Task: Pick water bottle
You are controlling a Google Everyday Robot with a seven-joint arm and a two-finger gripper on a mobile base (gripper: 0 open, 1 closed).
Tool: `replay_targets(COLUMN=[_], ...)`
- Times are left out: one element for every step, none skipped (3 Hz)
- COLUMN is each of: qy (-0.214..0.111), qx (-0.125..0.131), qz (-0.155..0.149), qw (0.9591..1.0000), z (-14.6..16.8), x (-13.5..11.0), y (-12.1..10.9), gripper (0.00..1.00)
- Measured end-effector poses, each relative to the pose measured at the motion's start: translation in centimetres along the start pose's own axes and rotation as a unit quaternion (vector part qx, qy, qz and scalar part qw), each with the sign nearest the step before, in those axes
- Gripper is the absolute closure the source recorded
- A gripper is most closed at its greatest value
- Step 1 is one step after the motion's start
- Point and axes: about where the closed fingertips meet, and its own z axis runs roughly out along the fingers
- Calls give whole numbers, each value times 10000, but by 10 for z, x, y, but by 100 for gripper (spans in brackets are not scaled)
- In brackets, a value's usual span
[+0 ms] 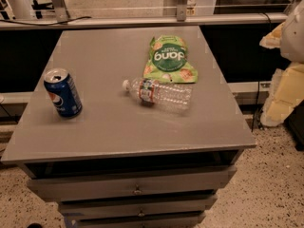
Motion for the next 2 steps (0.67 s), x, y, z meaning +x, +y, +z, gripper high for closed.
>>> replay_targets(qy=[-10, -204], qx=[13, -22], qz=[-7, -239], qw=[10000, 9995], z=[0, 21], x=[-1, -34], y=[0, -8], gripper=[0, 0])
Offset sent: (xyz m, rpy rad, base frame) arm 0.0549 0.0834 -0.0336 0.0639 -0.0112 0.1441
